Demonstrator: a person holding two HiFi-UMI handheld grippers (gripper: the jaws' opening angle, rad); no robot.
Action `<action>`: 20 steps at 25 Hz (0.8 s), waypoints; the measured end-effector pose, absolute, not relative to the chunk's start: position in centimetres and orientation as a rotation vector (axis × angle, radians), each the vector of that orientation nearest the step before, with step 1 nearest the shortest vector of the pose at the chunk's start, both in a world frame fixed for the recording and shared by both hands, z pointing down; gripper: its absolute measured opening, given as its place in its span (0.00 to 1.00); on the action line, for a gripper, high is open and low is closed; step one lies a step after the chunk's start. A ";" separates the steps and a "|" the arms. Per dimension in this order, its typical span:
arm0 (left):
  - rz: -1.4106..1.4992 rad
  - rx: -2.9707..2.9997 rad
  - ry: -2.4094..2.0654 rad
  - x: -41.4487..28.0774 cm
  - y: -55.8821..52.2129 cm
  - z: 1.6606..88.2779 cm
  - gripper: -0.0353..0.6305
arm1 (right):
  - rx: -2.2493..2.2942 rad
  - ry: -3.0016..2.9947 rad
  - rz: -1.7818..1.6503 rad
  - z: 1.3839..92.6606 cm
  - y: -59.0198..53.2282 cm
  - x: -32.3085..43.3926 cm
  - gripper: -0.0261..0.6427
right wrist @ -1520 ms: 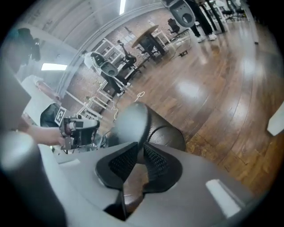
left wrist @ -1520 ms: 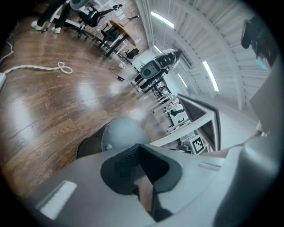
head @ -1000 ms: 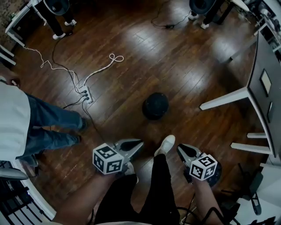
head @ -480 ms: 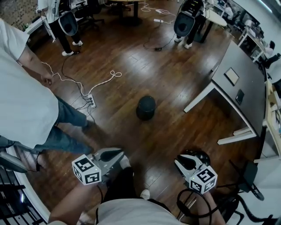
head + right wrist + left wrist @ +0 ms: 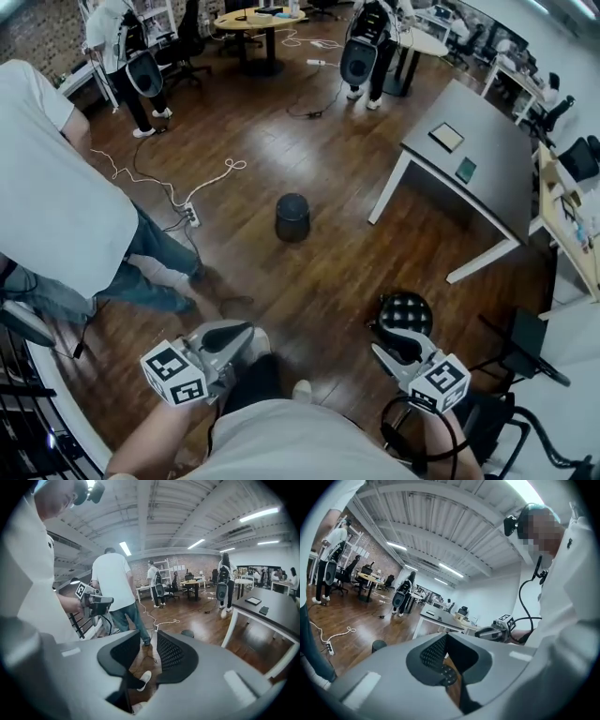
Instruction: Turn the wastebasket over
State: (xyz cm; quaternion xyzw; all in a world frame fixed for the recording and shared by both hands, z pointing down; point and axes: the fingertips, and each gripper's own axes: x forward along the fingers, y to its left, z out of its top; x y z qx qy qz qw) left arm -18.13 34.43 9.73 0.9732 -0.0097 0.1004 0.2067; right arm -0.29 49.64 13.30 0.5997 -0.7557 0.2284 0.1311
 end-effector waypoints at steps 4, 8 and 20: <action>0.265 2.770 0.006 -18.2 36.4 7.5 0.05 | 1.787 -2.208 0.591 10.9 51.8 -0.6 0.21; 0.228 2.835 -0.007 -18.3 37.5 5.6 0.05 | 1.778 -2.243 0.524 9.3 52.8 -1.3 0.21; 0.163 2.871 -0.026 -18.9 40.2 4.8 0.05 | 1.780 -2.297 0.388 6.5 54.2 -2.7 0.21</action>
